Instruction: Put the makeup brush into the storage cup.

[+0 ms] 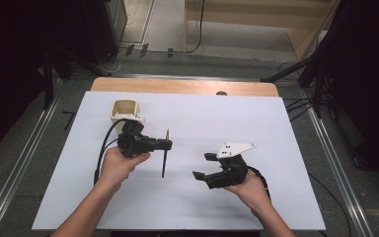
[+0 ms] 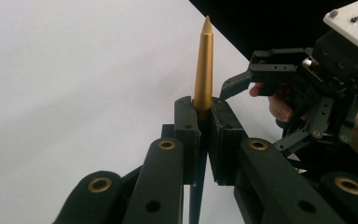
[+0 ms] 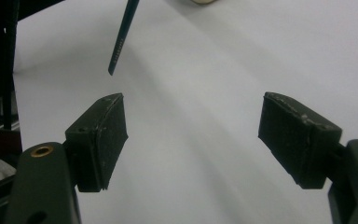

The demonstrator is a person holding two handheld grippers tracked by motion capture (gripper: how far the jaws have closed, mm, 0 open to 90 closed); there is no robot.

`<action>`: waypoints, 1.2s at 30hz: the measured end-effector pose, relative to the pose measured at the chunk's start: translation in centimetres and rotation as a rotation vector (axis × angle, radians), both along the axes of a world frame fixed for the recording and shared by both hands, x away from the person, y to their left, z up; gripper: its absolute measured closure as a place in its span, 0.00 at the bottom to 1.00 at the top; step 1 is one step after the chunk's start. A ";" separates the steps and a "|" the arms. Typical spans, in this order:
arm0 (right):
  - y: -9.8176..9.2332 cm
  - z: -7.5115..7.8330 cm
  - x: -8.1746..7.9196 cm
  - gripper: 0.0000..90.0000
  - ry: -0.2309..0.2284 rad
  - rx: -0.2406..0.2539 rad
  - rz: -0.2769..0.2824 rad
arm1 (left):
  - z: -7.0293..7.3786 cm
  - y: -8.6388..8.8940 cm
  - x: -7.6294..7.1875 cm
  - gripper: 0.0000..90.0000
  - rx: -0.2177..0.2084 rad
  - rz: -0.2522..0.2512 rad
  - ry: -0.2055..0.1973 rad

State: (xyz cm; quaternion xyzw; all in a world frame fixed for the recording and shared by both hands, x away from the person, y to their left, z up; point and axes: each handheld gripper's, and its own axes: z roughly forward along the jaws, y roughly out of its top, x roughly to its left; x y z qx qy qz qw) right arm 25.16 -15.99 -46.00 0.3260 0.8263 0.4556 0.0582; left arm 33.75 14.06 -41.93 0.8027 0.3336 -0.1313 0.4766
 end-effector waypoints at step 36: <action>-6.8 -1.5 -2.2 0.27 -0.011 -0.028 -0.092 | 1.6 1.0 0.6 0.93 0.004 0.037 -0.025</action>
